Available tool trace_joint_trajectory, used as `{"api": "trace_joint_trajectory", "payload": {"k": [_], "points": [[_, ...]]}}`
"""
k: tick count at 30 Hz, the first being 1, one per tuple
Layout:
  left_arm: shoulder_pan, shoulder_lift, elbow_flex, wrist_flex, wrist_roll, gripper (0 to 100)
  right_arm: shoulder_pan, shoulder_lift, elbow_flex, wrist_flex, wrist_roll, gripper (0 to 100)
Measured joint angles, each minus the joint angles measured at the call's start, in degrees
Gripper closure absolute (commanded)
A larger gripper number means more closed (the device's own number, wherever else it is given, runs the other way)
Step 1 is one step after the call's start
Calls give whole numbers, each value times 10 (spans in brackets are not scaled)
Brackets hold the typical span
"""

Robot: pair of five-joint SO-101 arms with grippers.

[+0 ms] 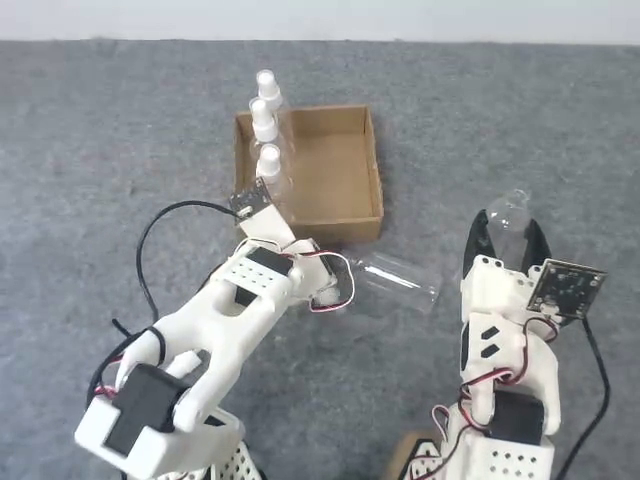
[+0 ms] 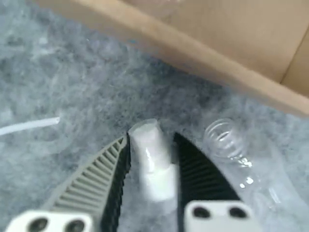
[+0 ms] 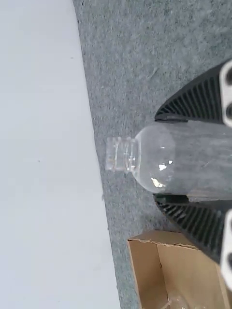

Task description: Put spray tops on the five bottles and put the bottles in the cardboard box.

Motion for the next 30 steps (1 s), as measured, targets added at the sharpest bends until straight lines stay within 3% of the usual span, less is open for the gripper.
{"api": "trace_joint_trajectory", "payload": {"k": [13,22,30], "points": [[-20,-4,-19,-2,0,988,0,0,0,0,0,986],[-26,-104,47,3,-10,976,0,0,0,0,0,986],[-27,-120,49,3,-21,752,0,0,0,0,0,986]]}}
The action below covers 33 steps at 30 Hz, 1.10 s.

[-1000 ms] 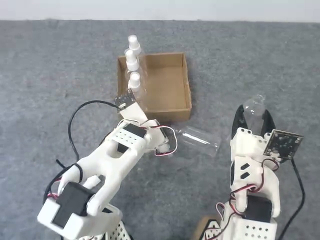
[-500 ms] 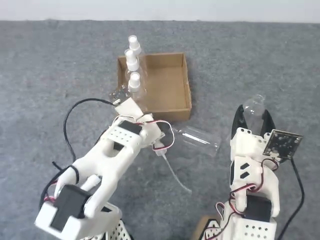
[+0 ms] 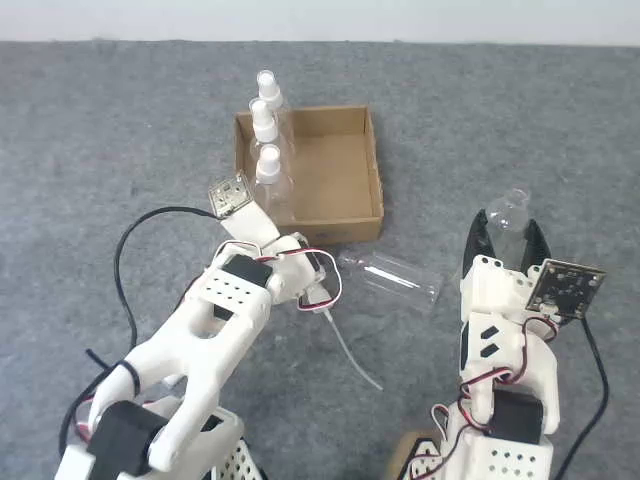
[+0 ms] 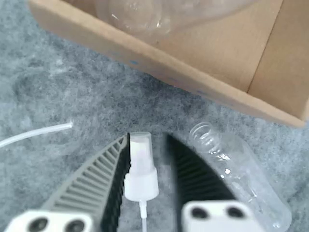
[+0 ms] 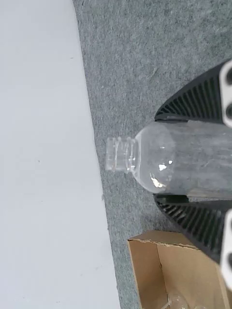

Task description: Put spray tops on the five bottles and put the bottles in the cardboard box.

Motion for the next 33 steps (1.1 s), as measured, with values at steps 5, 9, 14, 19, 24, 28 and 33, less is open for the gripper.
{"api": "trace_joint_trajectory", "payload": {"k": [5,9,14,19,24,28,33], "points": [[15,22,0,0,0,799,0,0,0,0,0,986],[15,81,-8,0,0,857,0,0,0,0,0,986],[15,122,-45,20,0,987,0,0,0,0,0,986],[15,123,-53,26,0,987,0,0,0,0,0,986],[1,113,-52,28,0,987,0,0,0,0,0,986],[-33,57,-31,28,0,987,0,0,0,0,0,986],[-35,-23,4,28,-2,987,0,0,0,0,0,986]]}}
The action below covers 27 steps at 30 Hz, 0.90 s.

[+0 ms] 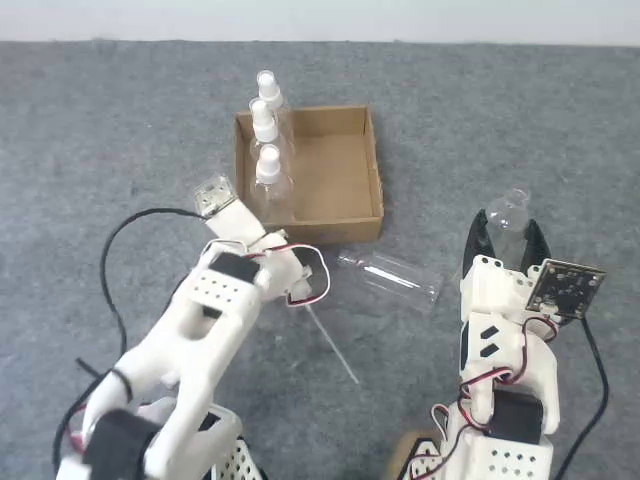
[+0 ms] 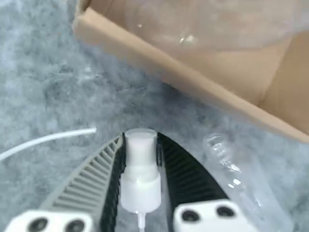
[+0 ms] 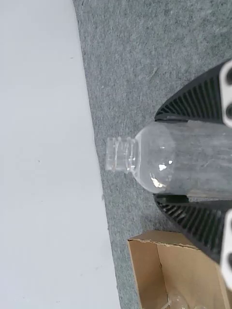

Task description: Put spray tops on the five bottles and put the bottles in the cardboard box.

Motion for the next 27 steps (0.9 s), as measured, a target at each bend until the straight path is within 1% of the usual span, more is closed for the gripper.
{"api": "trace_joint_trajectory", "payload": {"k": [4,10,13,18,20,23,27], "points": [[0,-57,25,0,-2,987,0,0,0,0,0,986],[-4,-149,58,0,-47,987,0,0,0,0,0,987],[-4,-208,85,0,-63,987,0,0,0,0,0,987],[-5,-318,131,0,-70,987,-2,0,0,0,0,989],[-5,-361,148,0,-81,987,-14,0,0,0,0,989],[-11,-423,171,0,-96,987,-40,0,18,0,24,989],[-50,-498,189,0,-101,987,-80,0,21,0,41,989]]}}
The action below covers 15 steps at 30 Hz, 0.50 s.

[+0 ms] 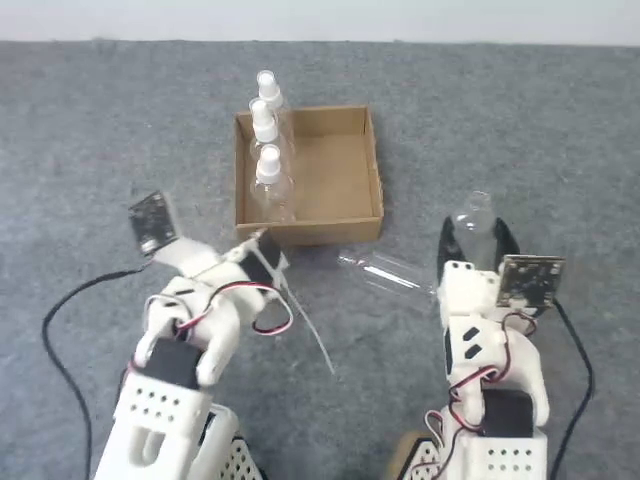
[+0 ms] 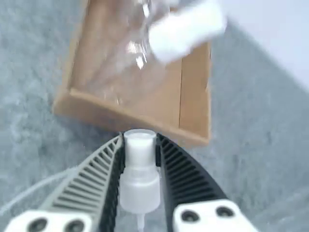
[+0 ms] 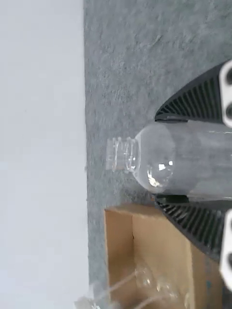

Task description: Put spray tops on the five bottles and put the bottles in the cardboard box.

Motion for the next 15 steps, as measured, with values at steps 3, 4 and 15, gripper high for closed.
{"api": "trace_joint_trajectory", "payload": {"k": [3,4,15], "points": [[-26,-54,8,0,0,987,-33,0,0,0,12,989],[-36,-70,11,0,0,987,-42,0,1,0,16,989],[-112,-278,56,0,0,987,-131,-2,18,0,41,989]]}}
